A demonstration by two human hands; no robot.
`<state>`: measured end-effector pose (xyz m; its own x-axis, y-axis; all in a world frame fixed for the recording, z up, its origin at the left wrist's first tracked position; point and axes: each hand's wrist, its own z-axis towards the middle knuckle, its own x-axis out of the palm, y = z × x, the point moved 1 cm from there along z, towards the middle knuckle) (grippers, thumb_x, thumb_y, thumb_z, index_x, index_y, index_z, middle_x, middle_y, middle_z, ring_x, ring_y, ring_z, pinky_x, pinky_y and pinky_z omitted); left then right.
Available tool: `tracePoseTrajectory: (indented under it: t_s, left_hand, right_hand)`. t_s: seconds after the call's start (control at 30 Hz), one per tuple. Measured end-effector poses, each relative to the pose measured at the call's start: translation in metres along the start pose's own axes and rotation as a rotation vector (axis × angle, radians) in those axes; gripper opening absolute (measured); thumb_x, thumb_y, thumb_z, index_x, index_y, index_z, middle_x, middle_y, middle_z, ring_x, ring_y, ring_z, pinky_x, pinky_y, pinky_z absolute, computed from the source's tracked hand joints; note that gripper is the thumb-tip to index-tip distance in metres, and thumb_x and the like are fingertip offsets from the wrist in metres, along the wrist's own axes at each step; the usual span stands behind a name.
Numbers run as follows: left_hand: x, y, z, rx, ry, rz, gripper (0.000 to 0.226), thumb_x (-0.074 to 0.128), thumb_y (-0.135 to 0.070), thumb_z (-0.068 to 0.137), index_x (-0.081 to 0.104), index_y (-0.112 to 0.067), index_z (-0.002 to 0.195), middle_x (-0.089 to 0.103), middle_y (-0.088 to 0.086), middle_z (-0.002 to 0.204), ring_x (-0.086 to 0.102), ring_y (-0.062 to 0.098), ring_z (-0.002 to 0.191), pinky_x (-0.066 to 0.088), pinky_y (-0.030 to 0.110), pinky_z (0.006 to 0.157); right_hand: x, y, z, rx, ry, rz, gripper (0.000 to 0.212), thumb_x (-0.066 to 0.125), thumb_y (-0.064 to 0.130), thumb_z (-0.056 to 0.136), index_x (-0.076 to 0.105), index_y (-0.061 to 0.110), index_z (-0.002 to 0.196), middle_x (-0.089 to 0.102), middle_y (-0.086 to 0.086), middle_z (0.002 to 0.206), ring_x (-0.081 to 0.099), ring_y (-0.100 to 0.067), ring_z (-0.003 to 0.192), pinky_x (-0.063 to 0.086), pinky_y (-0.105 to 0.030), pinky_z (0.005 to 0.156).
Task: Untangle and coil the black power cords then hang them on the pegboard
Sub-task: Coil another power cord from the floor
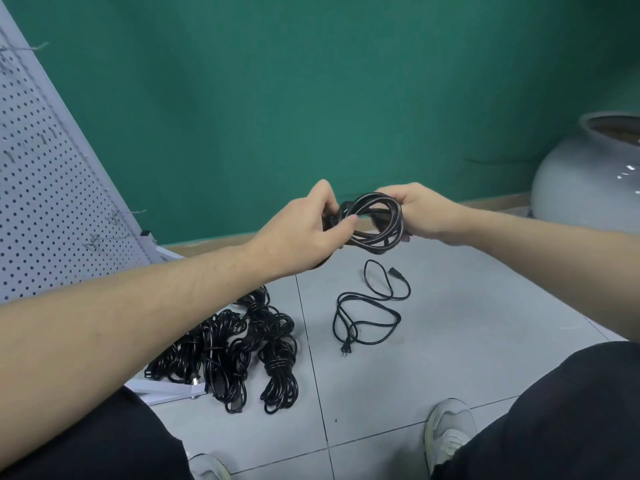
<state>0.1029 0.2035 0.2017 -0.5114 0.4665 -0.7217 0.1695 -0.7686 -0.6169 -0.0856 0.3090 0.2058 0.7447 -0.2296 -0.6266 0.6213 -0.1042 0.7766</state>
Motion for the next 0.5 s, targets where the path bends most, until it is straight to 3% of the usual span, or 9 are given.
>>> tracePoseTrajectory:
  t_s: [0.1, 0.17, 0.23, 0.3, 0.37, 0.43, 0.5]
  left_hand:
    - [0.005, -0.007, -0.004, -0.001, -0.094, -0.227, 0.025, 0.06, -0.036, 0.099, 0.038, -0.025, 0.093, 0.068, 0.0, 0.065, 0.058, 0.032, 0.064, 0.045, 0.039, 0.063]
    - [0.009, -0.013, -0.001, -0.025, -0.192, -0.377, 0.02, 0.057, -0.033, 0.098, 0.04, -0.03, 0.107, 0.059, -0.002, 0.058, 0.047, 0.025, 0.052, 0.038, 0.033, 0.055]
    - [0.009, -0.011, 0.005, -0.102, -0.308, -0.368, 0.026, 0.055, -0.03, 0.101, 0.044, -0.028, 0.125, 0.048, -0.007, 0.052, 0.039, 0.015, 0.046, 0.034, 0.03, 0.053]
    - [0.005, -0.003, 0.009, -0.173, -0.354, -0.282, 0.029, 0.053, -0.032, 0.102, 0.052, -0.026, 0.13, 0.047, -0.01, 0.048, 0.042, 0.01, 0.047, 0.036, 0.029, 0.055]
    - [-0.002, 0.01, 0.011, -0.212, -0.324, -0.158, 0.018, 0.051, -0.036, 0.102, 0.066, -0.026, 0.107, 0.048, -0.012, 0.047, 0.041, 0.009, 0.049, 0.036, 0.029, 0.056]
    - [-0.006, 0.021, 0.012, -0.25, -0.288, -0.073, 0.033, 0.051, -0.036, 0.101, 0.057, -0.021, 0.073, 0.042, -0.009, 0.046, 0.035, 0.011, 0.049, 0.031, 0.032, 0.055]
    - [-0.007, 0.028, 0.012, -0.299, -0.263, -0.024, 0.045, 0.052, -0.039, 0.101, 0.047, -0.018, 0.062, 0.039, -0.007, 0.045, 0.034, 0.012, 0.048, 0.027, 0.03, 0.051]
  right_hand:
    - [0.011, -0.012, -0.004, 0.121, 0.108, 0.02, 0.036, 0.055, 0.035, 0.104, 0.069, 0.014, 0.078, 0.052, -0.001, 0.061, 0.042, -0.009, 0.05, 0.032, -0.023, 0.049]
    - [0.019, -0.009, -0.003, 0.177, 0.151, 0.062, 0.039, 0.05, 0.045, 0.103, 0.068, 0.018, 0.084, 0.048, 0.004, 0.058, 0.04, -0.01, 0.052, 0.03, -0.023, 0.049]
    - [0.028, -0.001, -0.002, 0.217, 0.166, 0.055, 0.042, 0.048, 0.054, 0.101, 0.067, 0.022, 0.084, 0.046, 0.006, 0.058, 0.04, -0.011, 0.054, 0.03, -0.023, 0.05]
    - [0.037, 0.009, -0.001, 0.228, 0.18, 0.031, 0.041, 0.051, 0.053, 0.1, 0.069, 0.021, 0.082, 0.046, 0.006, 0.057, 0.04, -0.011, 0.052, 0.031, -0.024, 0.051]
    - [0.041, 0.021, -0.002, 0.184, 0.187, 0.016, 0.039, 0.056, 0.05, 0.099, 0.071, 0.02, 0.079, 0.049, 0.004, 0.056, 0.041, -0.012, 0.05, 0.033, -0.024, 0.05]
    - [0.041, 0.03, -0.003, 0.113, 0.181, -0.061, 0.037, 0.058, 0.048, 0.099, 0.073, 0.019, 0.081, 0.05, 0.004, 0.055, 0.041, -0.011, 0.049, 0.036, -0.02, 0.051]
    - [0.039, 0.037, -0.003, 0.029, 0.157, -0.187, 0.032, 0.057, 0.044, 0.1, 0.076, 0.02, 0.088, 0.05, 0.006, 0.053, 0.041, -0.007, 0.047, 0.036, -0.014, 0.051]
